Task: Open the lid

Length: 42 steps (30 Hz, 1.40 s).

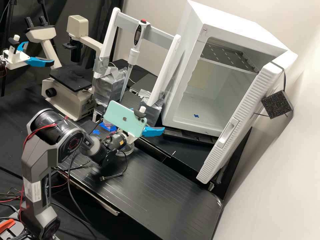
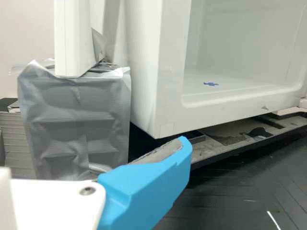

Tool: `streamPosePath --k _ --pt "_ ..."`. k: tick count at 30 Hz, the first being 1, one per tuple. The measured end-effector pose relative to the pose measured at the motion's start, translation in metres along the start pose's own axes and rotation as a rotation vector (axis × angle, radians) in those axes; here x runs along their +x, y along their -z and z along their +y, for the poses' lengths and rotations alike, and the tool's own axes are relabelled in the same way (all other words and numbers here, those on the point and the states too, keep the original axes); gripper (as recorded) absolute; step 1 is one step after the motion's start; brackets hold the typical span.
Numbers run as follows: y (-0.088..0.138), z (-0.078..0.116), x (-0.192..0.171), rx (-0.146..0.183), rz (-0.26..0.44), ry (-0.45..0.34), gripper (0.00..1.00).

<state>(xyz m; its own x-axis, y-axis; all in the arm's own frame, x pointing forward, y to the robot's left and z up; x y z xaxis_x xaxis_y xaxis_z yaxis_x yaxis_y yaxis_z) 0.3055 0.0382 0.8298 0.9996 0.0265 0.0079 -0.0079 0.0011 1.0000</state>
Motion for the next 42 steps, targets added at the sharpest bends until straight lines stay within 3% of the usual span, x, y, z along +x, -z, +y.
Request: streamPosePath --k 13,23,29,34,42 --pt "-0.002 -0.003 -0.012 -0.001 0.0 0.004 1.0" --pt "0.009 0.004 -0.093 -0.017 0.156 -0.119 1.0" --pt "0.003 -0.003 -0.132 -0.058 0.178 -0.097 1.0" --pt "0.001 -0.004 -0.138 -0.084 0.184 -0.083 1.0" --pt "-0.005 -0.015 -0.132 -0.069 0.157 -0.016 1.0"
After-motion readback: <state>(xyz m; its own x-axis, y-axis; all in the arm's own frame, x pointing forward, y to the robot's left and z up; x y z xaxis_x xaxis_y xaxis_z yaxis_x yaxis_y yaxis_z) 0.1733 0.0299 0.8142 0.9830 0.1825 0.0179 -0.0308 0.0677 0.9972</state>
